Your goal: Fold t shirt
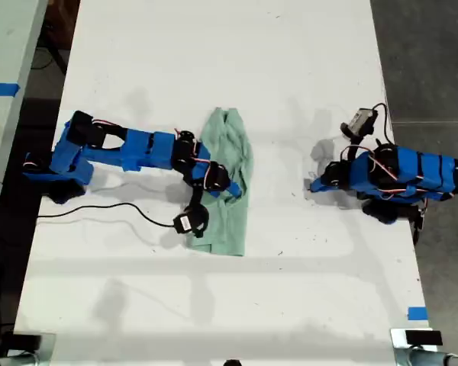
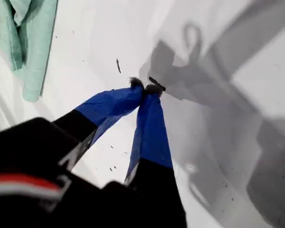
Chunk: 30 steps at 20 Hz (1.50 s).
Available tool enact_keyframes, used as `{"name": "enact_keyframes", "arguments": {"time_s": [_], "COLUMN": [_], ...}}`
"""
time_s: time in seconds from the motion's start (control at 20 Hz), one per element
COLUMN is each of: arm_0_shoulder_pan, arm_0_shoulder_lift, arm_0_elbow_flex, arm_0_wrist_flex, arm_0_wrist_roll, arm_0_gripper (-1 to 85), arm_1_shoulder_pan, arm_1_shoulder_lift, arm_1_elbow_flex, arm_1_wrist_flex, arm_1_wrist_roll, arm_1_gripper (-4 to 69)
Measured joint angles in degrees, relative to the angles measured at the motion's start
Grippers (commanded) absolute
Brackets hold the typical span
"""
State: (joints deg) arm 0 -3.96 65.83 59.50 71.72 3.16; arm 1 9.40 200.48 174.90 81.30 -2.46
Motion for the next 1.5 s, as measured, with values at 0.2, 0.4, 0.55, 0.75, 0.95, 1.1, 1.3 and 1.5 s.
{"name": "enact_keyframes", "arguments": {"time_s": [0.2,0.4,0.55,0.75,0.95,1.1,1.3,1.5], "arm_0_shoulder_pan": [-2.46,-2.81,-2.46,-2.2,-5.19,-4.48,-4.57,-4.57], "arm_0_shoulder_lift": [13.36,41.92,75.59,123.22,137.99,139.75,140.1,140.1], "arm_0_elbow_flex": [2.02,21.62,54.58,101.16,122.78,124.89,124.98,124.98], "arm_0_wrist_flex": [10.46,9.93,-6.77,-19.42,-21.01,-20.13,-19.6,-19.34], "arm_0_wrist_roll": [0.44,-0.35,-2.2,-2.2,0.09,0.44,0.26,0.26], "arm_0_gripper": [-0.2,-0.2,-0.2,-0.2,-0.2,-0.2,-0.2,-0.2], "arm_1_shoulder_pan": [0.0,0.0,0.0,0.0,0.0,0.0,-0.09,-0.09], "arm_1_shoulder_lift": [0.0,0.0,0.0,0.0,0.0,0.0,0.0,0.0], "arm_1_elbow_flex": [0.0,0.0,0.0,0.0,0.0,0.0,0.0,0.0], "arm_1_wrist_flex": [0.0,0.0,0.0,0.0,0.0,0.0,0.0,0.0], "arm_1_wrist_roll": [0.0,0.0,0.0,0.0,0.0,0.0,0.0,0.0], "arm_1_gripper": [1.2,1.2,1.2,1.2,1.2,1.2,1.2,1.2]}}
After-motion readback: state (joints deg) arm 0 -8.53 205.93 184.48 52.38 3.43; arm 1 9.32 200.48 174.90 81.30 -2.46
